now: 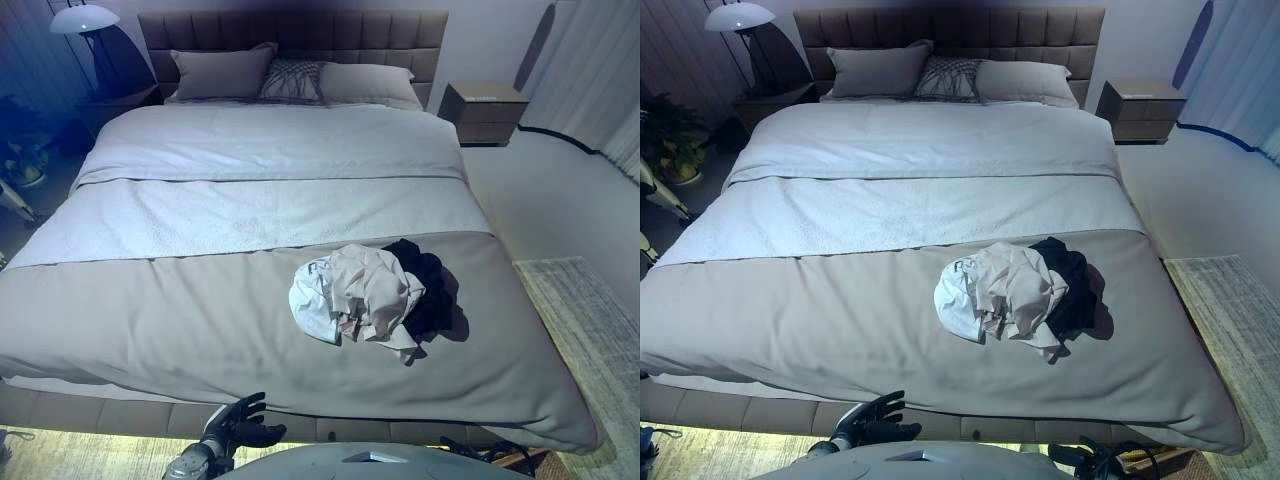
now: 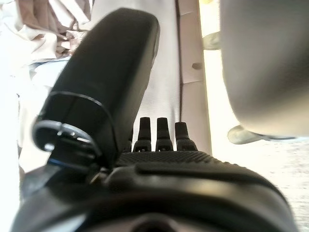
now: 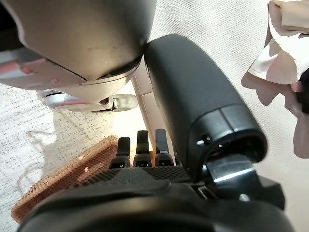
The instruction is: Pick up the clothes from the bed and place them into the basket
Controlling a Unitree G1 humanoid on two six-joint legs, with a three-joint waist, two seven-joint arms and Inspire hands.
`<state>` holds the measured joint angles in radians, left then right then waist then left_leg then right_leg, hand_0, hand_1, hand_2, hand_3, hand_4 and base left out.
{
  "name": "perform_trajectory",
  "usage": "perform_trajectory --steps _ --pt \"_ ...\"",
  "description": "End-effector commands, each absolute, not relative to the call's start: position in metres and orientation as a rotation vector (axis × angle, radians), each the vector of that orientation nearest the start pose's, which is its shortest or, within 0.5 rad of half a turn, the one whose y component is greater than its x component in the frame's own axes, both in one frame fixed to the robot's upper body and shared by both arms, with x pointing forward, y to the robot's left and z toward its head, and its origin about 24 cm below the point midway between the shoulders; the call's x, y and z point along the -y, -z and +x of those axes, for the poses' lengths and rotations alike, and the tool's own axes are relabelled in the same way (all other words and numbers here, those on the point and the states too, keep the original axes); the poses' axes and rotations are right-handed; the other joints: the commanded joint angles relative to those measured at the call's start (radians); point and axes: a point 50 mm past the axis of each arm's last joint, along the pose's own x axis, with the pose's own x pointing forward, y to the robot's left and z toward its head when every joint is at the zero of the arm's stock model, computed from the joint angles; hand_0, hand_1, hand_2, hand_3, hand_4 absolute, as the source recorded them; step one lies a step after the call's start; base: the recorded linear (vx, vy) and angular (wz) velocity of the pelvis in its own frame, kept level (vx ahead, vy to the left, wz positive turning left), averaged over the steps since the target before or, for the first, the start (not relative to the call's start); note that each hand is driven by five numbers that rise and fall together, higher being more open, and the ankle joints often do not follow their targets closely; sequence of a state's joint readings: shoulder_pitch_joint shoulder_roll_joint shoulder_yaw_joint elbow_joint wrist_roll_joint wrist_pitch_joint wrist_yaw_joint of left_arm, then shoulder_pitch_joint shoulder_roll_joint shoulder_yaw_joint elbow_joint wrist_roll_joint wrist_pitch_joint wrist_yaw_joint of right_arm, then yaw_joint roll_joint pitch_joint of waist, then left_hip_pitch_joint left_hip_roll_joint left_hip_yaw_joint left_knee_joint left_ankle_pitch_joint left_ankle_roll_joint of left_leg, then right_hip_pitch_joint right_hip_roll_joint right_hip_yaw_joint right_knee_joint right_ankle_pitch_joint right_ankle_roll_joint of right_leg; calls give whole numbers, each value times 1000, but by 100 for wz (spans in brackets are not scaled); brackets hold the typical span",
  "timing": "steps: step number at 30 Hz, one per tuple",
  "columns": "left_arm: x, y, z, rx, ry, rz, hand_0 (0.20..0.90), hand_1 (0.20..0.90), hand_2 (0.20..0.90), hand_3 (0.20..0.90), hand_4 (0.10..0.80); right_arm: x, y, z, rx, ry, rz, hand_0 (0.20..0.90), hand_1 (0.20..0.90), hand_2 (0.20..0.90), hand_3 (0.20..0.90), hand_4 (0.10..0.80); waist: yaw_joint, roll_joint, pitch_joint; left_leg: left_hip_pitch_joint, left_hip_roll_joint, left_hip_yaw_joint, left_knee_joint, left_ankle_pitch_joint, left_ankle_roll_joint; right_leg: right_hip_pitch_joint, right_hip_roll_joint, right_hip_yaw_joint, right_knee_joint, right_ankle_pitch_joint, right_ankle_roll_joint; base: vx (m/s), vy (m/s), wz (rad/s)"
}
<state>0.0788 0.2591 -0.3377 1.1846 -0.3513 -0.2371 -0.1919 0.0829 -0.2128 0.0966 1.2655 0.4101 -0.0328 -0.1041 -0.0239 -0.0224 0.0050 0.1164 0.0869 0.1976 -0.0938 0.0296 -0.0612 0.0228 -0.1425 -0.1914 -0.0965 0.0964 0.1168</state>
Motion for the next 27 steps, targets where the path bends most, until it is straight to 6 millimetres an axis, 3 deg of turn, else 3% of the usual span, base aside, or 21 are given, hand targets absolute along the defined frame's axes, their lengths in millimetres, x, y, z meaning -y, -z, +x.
perform_trajectory --steps 1,8,14,21,27 --pt "-210 155 104 -995 122 42 900 900 900 900 800 236 167 61 -1240 385 -10 900 900 900 900 800 -1 23 42 -18 -36 -30 16 0 27 51 39 -23 84 -48 -17 0 0 0" --pt "-212 160 93 -1079 89 23 900 900 900 900 800 241 164 63 -1193 479 26 900 900 900 900 800 1 20 30 -8 -41 -26 14 -7 32 59 37 -25 79 -45 -14 23 3 -4" --pt "-220 164 78 -1172 20 58 900 900 900 900 800 259 153 79 -1024 645 74 900 900 900 900 800 8 5 24 0 -43 -28 13 -11 35 67 41 -27 70 -37 -11 27 -36 -2" --pt "-236 159 74 -1147 4 113 900 900 900 900 800 294 128 106 -819 785 72 900 900 900 900 800 15 -7 27 -2 -45 -29 8 -13 38 64 43 -29 60 -27 -6 35 -51 -1" --pt "-252 155 67 -1135 -6 156 900 900 900 900 800 336 105 114 -734 859 30 900 900 900 900 800 28 -9 39 -16 -48 -31 8 -13 40 48 36 -38 72 -26 0 79 -67 2"
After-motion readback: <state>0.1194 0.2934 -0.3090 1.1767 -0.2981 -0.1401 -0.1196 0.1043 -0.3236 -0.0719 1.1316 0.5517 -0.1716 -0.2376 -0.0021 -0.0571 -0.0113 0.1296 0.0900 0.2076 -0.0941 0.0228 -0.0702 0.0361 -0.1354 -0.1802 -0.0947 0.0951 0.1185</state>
